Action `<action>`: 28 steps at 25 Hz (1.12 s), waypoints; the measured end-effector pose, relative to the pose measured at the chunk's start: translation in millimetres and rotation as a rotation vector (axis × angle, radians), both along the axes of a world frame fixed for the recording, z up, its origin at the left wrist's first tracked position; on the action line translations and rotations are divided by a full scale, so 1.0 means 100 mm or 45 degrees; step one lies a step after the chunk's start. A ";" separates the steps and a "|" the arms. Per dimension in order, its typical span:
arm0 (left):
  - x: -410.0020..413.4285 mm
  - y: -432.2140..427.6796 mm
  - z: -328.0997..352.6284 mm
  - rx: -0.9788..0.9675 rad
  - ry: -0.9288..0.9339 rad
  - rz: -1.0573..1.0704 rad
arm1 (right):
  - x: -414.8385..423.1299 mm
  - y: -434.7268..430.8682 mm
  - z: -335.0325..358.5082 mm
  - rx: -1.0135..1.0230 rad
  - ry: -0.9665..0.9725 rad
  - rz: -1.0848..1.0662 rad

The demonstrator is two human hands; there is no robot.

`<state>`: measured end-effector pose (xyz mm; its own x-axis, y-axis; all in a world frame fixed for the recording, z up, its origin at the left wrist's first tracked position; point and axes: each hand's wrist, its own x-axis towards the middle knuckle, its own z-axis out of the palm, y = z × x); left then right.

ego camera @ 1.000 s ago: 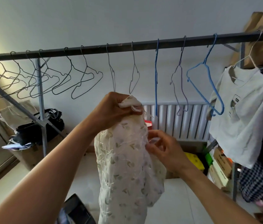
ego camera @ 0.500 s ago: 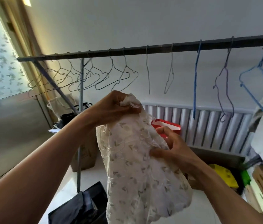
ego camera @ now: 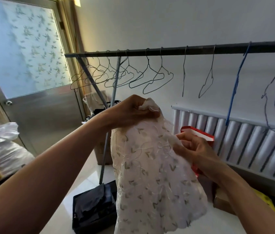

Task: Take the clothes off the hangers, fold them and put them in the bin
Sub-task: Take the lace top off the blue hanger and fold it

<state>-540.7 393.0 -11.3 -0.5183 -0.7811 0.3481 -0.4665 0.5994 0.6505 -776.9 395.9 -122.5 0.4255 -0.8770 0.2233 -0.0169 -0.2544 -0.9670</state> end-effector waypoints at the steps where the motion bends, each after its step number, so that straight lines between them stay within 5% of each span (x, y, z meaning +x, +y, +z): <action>1: -0.01 0.02 -0.03 0.011 0.008 0.005 | 0.00 0.02 0.02 -0.117 0.094 -0.112; 10: -0.25 -0.15 0.11 -0.104 0.067 -0.104 | 0.01 0.06 0.10 -0.393 0.128 -0.387; 15: -0.30 -0.28 0.23 -0.077 0.009 -0.155 | 0.01 -0.05 0.20 -0.169 0.315 -0.165; 19: -0.22 -0.43 0.36 -0.108 0.012 -0.156 | -0.03 -0.11 0.29 -0.127 0.455 -0.243; 25: -0.15 -0.47 0.48 -0.163 0.033 -0.241 | -0.19 -0.17 0.39 0.032 0.254 -0.310; 28: -0.25 -0.46 0.54 -0.171 0.064 -0.335 | -0.02 -0.30 0.50 -0.057 0.346 -0.432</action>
<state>-565.3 346.7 42.5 -0.6764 -0.5673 0.4697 -0.2531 0.7779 0.5751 -778.7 365.8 -72.5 0.1638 -0.9691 0.1842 -0.3589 -0.2325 -0.9039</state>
